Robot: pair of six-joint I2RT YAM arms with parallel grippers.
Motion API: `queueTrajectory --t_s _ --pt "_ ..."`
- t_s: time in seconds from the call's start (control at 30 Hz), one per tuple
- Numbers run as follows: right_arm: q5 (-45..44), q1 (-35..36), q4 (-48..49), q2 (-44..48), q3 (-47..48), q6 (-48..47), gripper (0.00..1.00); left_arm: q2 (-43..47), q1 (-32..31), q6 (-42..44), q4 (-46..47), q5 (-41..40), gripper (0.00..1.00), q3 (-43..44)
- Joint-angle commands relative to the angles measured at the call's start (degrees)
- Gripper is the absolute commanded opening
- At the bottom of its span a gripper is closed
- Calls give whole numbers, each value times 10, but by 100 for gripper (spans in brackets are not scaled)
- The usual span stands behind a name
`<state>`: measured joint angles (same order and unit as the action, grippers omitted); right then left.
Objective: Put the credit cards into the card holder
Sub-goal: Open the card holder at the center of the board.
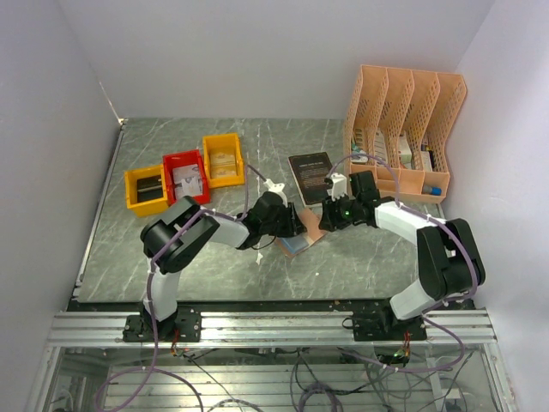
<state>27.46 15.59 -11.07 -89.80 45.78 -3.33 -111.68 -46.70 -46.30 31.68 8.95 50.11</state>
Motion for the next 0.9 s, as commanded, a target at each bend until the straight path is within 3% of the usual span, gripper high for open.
queueTrajectory --t_s 0.0,0.07,0.2,0.3,0.4,0.87 --pt "-57 -4 -10 43 24 -52 35 -28 -11 46 -104 -60 38 21" --pt "-36 -4 -26 70 43 -99 35 -32 -14 53 -125 -69 37 30" --pt "183 -6 -130 82 83 -242 36 -39 -18 67 -168 -78 36 53" --pt "257 -6 -104 47 74 -213 26 -40 -20 71 -175 -77 36 54" --pt "241 -6 -127 -24 101 -184 0 -32 -21 80 -170 -71 36 46" --pt "60 3 -86 -106 74 -110 0 30 -22 115 -101 -52 39 -30"
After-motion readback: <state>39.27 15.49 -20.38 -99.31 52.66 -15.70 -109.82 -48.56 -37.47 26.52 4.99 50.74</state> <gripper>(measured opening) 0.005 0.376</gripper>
